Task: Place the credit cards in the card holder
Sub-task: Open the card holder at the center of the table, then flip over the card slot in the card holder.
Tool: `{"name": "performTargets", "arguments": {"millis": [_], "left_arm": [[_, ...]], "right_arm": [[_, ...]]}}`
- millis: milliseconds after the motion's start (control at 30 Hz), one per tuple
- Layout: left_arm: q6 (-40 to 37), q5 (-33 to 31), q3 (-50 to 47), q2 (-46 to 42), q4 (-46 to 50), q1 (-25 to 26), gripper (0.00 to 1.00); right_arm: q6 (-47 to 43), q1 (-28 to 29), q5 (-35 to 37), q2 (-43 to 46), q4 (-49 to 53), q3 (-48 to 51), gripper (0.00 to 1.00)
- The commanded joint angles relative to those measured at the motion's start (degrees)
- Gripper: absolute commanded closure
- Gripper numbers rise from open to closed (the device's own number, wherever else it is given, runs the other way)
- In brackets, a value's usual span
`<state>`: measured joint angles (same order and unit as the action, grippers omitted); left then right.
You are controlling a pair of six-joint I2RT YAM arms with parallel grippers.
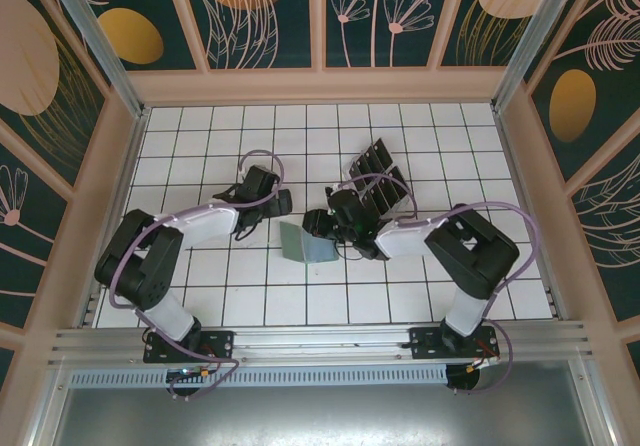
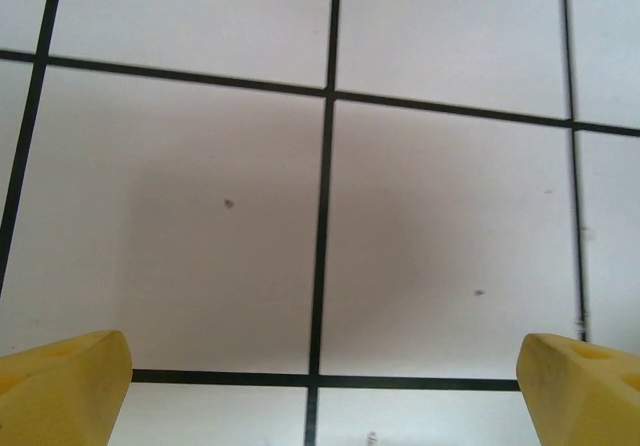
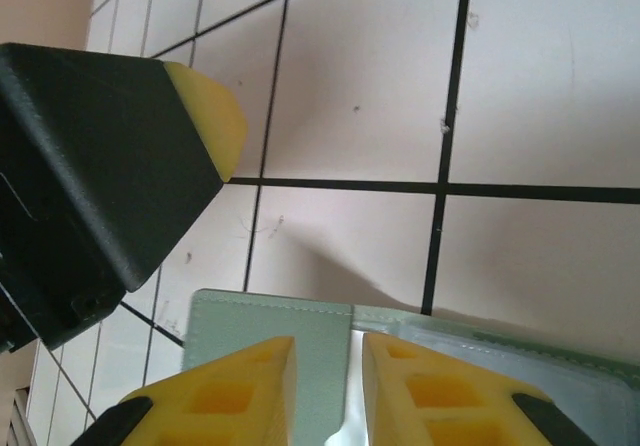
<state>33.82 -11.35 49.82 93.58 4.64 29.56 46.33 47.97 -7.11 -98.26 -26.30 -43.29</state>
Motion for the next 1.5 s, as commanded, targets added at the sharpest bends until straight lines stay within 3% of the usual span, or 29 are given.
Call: {"name": "performTargets", "arguments": {"millis": [0, 133, 500, 1000, 1467], "left_arm": [[-1.0, 2.91, 2.03, -3.58, 2.28, -0.04, 0.01], [-0.27, 4.35, 1.15, -7.11, 4.36, 0.57, 0.01], [6.44, 0.16, -9.02, -16.43, 8.01, 6.72, 0.01], [9.72, -5.29, -14.4, -9.88, 6.68, 8.65, 0.01], [9.53, -5.87, -14.49, -6.04, 4.07, 8.62, 0.02]], "right_arm": [[-1.82, 0.57, 2.68, 5.31, 2.81, 0.04, 0.74], [-3.05, 0.64, 4.1, 8.92, 7.89, 0.84, 0.7], [-8.12, 0.8, 2.78, 11.88, 15.06, 1.88, 0.68], [-7.84, 0.87, 0.55, 6.61, 12.31, 3.34, 0.68], [-6.91, 0.88, 1.27, 5.5, 12.16, 5.66, 0.62]]}}
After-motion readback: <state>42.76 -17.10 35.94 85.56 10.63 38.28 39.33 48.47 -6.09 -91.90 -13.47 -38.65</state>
